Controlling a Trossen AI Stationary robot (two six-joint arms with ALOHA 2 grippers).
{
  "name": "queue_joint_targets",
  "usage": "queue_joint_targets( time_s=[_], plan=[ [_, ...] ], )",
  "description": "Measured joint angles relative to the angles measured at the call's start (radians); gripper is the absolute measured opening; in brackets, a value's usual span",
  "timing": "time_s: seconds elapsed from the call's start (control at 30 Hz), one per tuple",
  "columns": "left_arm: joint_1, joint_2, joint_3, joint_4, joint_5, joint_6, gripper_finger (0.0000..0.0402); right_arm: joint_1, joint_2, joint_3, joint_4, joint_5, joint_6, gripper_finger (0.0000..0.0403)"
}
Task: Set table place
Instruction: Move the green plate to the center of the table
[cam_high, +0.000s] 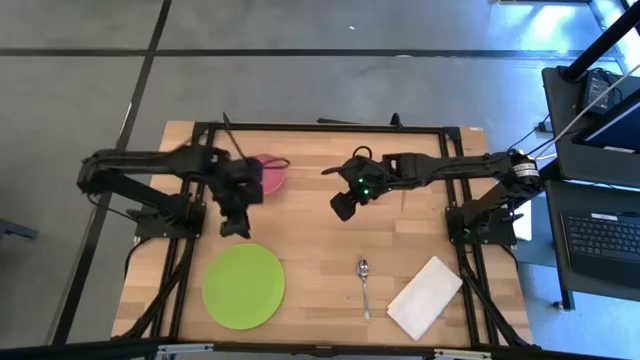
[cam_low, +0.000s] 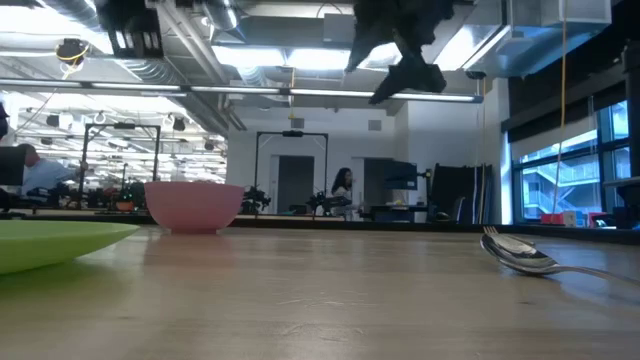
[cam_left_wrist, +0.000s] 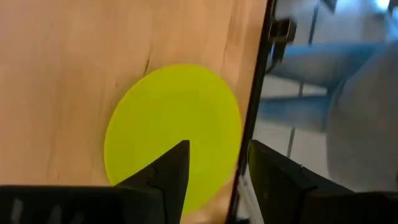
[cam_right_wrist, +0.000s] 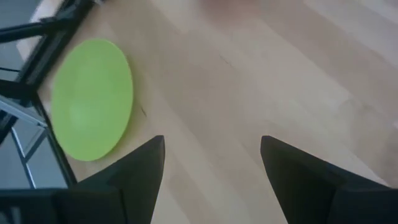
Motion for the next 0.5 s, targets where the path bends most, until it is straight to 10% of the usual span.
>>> queue_joint_targets(
  time_s=[0.5],
  plan=[
    [0.0, 0.268, -0.223, 0.241, 0.017, 0.271, 0.0156, 0.039, 0.001, -0.149, 0.188, -0.079, 0.109, 0.0268]
  ],
)
